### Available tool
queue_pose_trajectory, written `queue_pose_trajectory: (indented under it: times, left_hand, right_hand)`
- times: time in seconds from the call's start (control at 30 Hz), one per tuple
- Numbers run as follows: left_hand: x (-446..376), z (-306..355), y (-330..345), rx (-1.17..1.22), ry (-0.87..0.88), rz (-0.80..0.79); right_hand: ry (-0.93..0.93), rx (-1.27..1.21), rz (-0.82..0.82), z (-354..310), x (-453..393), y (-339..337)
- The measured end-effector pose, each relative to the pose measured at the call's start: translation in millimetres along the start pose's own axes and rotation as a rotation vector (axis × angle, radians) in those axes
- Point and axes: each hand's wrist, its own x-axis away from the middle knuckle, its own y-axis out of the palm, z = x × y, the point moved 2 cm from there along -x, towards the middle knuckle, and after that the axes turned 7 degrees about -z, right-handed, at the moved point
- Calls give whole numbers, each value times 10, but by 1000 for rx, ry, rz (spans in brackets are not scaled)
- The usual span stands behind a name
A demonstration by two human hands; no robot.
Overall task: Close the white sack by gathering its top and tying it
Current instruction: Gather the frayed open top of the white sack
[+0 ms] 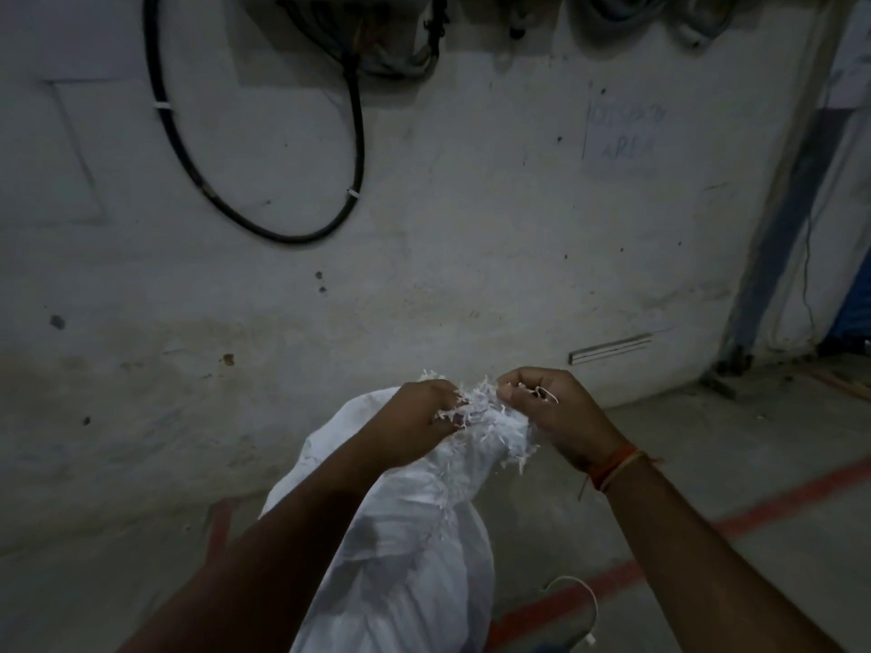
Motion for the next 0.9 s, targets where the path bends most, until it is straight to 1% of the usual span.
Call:
queue_pose_trajectory:
  times: [0.1,0.13,0.17,0.23,0.33,0.4,0.47,0.57,0.67,0.8,0.9]
  left_hand:
    - [3,-68,-84,41,-81,203]
    - [-4,-89,-133,54,-124,241]
    - [-10,-115,-189,66,-171,271]
    - [-27,-174,-309,59,-230,315]
    - [-31,-215,-455,38,-232,327]
    - [-20,-237,-525,43,-225,322]
    - [9,-255,-566,39,-218,311]
    - [89,-278,-629,9,-219,317]
    - [186,-308,-726,-13,-232,344]
    - [182,-251,-727,22,-238,348]
    - [104,-155,-634,95,-242,366]
  right_hand:
    - [62,-493,96,84,-6,74]
    - [91,-558,120,144,-11,102]
    - [109,-566,133,203,-12,142]
    - [111,-495,123,306,-19,264]
    - [50,-391,43,296,-80,520]
    - [20,-371,30,200,-169,690]
    - [30,-360,90,138,-280,824]
    - [65,-271,253,98,-408,916]
    - [20,-229,355,103,-434,858]
    - [-26,-256,366,142,-385,754]
    - [-34,-369,347,147,-340,723]
